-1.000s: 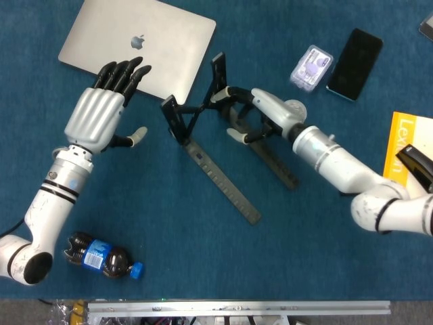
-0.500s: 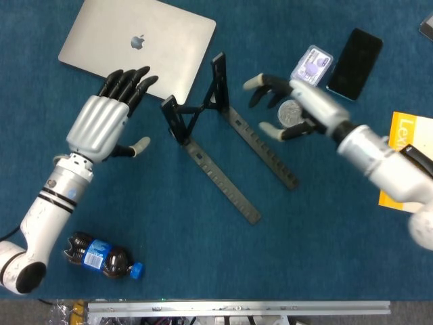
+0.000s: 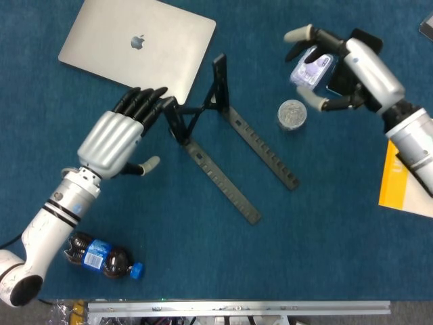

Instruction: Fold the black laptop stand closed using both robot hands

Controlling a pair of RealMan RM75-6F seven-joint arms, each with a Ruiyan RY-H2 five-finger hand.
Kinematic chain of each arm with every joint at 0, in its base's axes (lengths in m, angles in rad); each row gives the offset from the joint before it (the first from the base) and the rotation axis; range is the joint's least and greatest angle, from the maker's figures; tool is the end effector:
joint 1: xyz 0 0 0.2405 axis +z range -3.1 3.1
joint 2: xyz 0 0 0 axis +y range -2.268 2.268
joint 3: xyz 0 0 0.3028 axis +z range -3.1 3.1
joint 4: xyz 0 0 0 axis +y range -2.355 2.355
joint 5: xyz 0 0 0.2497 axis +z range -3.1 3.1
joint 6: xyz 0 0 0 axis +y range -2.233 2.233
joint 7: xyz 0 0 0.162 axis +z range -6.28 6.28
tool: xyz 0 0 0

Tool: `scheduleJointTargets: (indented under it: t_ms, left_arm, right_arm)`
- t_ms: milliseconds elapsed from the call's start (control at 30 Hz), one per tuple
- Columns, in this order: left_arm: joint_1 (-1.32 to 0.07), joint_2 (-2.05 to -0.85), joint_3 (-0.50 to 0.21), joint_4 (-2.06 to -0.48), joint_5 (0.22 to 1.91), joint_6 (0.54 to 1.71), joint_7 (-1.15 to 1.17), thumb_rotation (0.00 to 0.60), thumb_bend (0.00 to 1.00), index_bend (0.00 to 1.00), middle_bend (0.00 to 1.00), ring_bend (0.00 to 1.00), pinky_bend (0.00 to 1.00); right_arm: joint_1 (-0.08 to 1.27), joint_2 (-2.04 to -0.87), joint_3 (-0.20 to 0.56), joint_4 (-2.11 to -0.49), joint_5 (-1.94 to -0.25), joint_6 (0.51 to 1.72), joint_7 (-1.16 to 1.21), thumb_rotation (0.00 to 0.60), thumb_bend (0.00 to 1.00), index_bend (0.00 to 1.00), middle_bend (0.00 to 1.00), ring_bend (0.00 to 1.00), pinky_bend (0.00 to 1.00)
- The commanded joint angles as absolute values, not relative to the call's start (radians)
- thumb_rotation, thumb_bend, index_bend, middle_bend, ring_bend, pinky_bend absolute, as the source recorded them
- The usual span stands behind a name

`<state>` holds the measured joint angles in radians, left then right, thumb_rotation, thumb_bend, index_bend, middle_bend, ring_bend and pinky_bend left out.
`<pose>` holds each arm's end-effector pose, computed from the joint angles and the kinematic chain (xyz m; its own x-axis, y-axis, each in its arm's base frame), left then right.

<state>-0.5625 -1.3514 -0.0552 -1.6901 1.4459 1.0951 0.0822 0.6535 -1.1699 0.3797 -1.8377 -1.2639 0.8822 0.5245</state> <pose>-0.2053 0.3192 -0.0059 0.3207 0.2869 0.9027 0.8759 -0.4527 -0.1673 -0.1208 -0.3955 0.0779 -0.2995 -0.4440 0.8445 -0.8586 -0.2606 -0.4415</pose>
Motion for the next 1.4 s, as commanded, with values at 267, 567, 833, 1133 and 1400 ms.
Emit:
scheduleJointTargets:
  t_ms: [267,567,833,1133,1400]
  left_arm:
    - [-0.554,-1.329,-0.022,-1.732,1.489,1.098,0.106,0.600,0.26,0.00,0.00,0.00,0.00]
    - [-0.540,-1.299,0.013,-1.773,1.542,1.112,0.155,0.600,0.26,0.00,0.00,0.00,0.00]
    - [-0.527,-1.278,0.040,-1.811,1.599,1.130,0.185,0.600,0.26,0.00,0.00,0.00,0.00]
    - [-0.530,-1.278,0.032,-1.805,1.609,1.128,0.209,0.600,0.26,0.00,0.00,0.00,0.00]
    - [-0.552,-1.295,0.009,-1.741,1.599,1.104,0.203,0.600,0.26,0.00,0.00,0.00,0.00]
  right_arm:
    - [0.644,-1.172,0.388,-1.823,-1.207,0.942,0.478,0.600,0.32,0.24,0.37,0.19,0.33]
    - [0.642,-1.179,0.372,-1.813,-1.190,0.939,0.482,0.600,0.32,0.24,0.37,0.19,0.33]
    - [0.643,-1.191,0.344,-1.803,-1.188,0.927,0.465,0.600,0.32,0.24,0.36,0.19,0.33]
    - [0.641,-1.199,0.319,-1.794,-1.197,0.924,0.441,0.600,0.32,0.24,0.36,0.20,0.33]
    - [0.656,-1.198,0.260,-1.771,-1.287,0.894,0.373,0.600,0.29,0.24,0.32,0.17,0.33]
